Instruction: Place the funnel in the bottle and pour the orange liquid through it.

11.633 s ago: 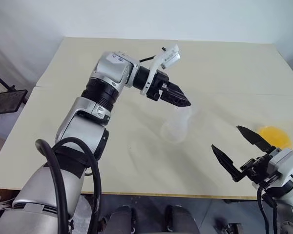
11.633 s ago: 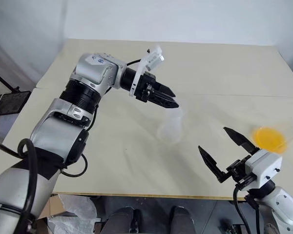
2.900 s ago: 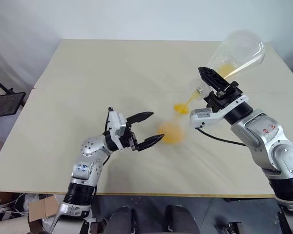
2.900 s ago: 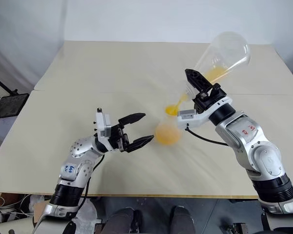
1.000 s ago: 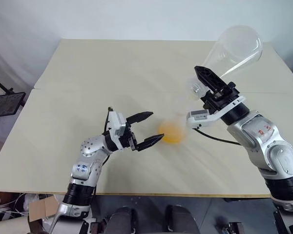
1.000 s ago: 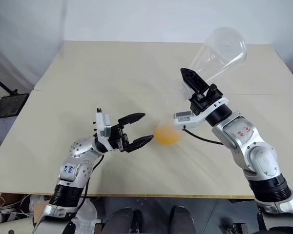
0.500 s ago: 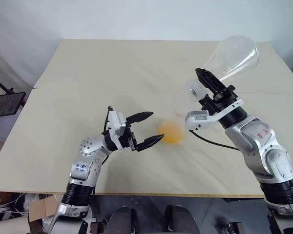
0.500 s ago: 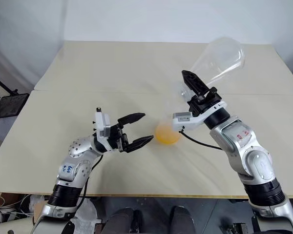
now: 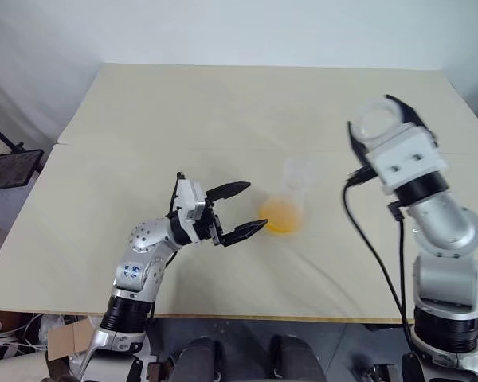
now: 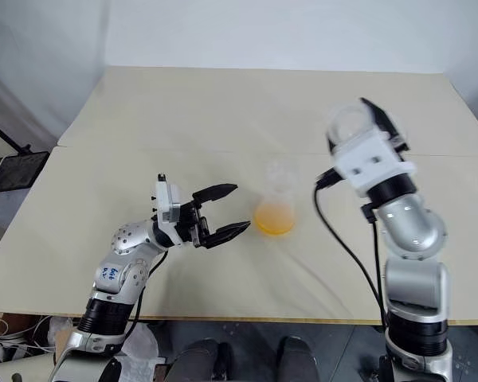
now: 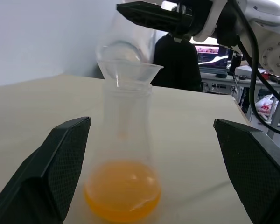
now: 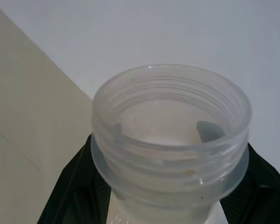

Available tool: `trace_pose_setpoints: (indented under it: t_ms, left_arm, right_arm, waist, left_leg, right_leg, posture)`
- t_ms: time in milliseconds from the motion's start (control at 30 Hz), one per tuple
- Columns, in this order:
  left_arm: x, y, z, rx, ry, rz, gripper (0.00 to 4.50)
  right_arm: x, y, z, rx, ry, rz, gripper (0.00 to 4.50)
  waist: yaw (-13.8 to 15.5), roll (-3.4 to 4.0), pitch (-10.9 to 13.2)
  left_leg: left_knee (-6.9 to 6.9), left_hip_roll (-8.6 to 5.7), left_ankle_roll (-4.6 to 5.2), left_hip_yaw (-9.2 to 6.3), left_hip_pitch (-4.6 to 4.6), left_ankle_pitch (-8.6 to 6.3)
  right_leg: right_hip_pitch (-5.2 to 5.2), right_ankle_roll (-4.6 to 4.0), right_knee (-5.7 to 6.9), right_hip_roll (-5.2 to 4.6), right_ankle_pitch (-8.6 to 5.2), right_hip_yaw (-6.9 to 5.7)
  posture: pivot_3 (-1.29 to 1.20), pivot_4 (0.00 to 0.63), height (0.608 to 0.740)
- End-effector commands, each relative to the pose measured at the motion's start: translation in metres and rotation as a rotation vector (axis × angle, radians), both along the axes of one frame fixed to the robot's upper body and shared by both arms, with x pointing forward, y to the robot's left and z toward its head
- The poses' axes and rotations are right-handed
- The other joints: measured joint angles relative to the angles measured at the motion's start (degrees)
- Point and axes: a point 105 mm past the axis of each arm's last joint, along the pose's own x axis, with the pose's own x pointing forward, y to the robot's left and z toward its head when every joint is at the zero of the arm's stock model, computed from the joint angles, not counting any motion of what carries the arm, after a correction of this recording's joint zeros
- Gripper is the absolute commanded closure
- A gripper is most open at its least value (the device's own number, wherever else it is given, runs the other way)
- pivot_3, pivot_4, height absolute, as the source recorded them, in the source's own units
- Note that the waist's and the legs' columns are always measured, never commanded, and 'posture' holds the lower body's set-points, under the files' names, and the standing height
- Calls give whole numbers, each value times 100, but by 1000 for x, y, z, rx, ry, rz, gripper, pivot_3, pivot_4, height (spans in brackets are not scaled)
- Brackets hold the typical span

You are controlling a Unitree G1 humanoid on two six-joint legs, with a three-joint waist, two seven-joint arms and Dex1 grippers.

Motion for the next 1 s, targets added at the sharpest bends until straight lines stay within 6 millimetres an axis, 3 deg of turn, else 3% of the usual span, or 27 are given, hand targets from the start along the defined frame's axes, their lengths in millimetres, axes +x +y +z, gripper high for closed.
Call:
trace_pose_setpoints:
  t_ms: [33,133,333,633,833,1000]
  left_arm:
    - [-2,-2,10,-10,-44,-22,0]
    - [0,0,11,-6,-51,-17,0]
    - [5,6,13,10,-70,2,0]
    - [10,11,16,14,-83,17,0]
    - [10,8,17,13,-83,1,0]
    - [12,10,17,16,-84,-4,0]
  right_arm:
    - [-1,-60,-7,214,48,-154,2022]
    - [-5,-107,-24,369,85,-291,2022]
    - [-18,-153,-60,587,106,-465,2022]
    - [-31,-145,-80,676,101,-382,2022]
    - [-45,-146,-69,675,33,-383,35]
    - [-61,-147,-45,650,-70,-366,35]
  waist:
    - [-7,0,0]
    - [-24,1,0]
    - [-35,3,-1]
    - [-33,2,-1]
    - [-35,3,-1]
    - [-20,3,-1]
  left_leg:
    - [0,0,0,0,0,0]
    - [-2,0,0,4,0,0]
    - [-6,1,0,8,2,0]
    - [-6,2,0,11,4,0]
    - [-7,2,0,11,5,0]
    - [-7,1,0,13,4,0]
  right_leg:
    - [0,0,0,0,0,0]
    - [-1,0,0,0,0,1]
    - [-5,0,1,2,0,3]
    - [-4,0,1,2,0,9]
    - [-4,0,1,3,0,11]
    - [-4,0,0,2,0,15]
  posture:
    - [0,150,740]
    - [0,150,740]
    - [0,150,740]
    - [0,150,740]
    - [0,150,740]
    - [0,150,740]
